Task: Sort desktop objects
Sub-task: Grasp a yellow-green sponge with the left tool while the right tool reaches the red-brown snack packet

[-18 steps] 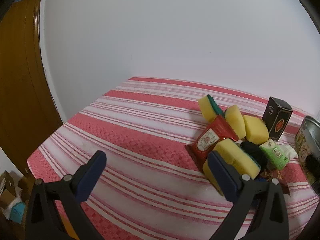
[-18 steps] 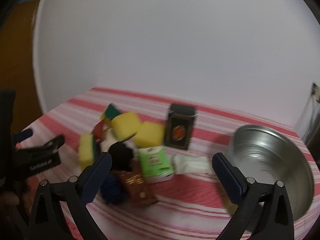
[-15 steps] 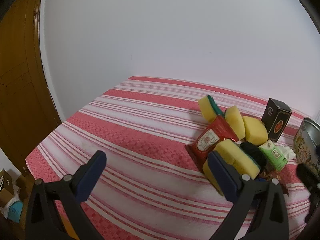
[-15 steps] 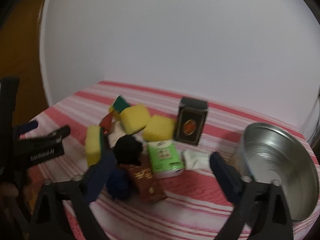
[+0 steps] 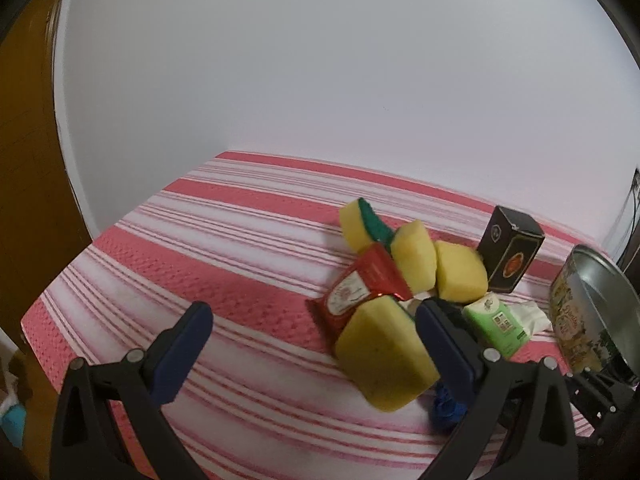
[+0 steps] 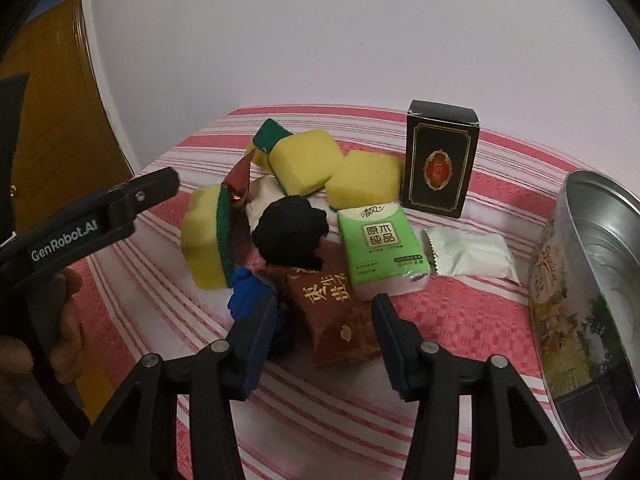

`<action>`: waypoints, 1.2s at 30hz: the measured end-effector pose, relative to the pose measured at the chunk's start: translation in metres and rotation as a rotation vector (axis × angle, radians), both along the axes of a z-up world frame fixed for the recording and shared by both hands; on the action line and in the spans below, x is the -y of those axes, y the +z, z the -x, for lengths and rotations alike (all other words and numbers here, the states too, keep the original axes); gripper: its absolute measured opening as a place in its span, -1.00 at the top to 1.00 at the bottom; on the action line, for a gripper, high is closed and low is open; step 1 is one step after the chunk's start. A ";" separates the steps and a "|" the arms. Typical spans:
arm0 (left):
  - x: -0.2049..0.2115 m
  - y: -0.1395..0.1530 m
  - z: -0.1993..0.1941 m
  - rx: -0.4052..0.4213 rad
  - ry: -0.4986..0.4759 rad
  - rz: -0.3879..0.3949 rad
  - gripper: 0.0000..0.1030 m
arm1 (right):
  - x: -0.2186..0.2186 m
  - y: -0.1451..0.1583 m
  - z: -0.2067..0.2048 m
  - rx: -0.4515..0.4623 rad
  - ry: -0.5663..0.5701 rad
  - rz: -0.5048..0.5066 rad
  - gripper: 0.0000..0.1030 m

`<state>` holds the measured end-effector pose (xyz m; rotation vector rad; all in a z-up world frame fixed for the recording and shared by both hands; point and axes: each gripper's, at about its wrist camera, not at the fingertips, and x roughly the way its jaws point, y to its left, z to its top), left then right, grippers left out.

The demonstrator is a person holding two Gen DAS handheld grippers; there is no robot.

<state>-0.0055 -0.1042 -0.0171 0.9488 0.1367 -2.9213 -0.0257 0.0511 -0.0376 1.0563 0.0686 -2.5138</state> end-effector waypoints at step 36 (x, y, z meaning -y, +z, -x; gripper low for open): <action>-0.014 -0.036 0.036 0.155 0.077 0.081 -1.00 | 0.003 -0.019 0.020 0.073 0.051 -0.006 -0.02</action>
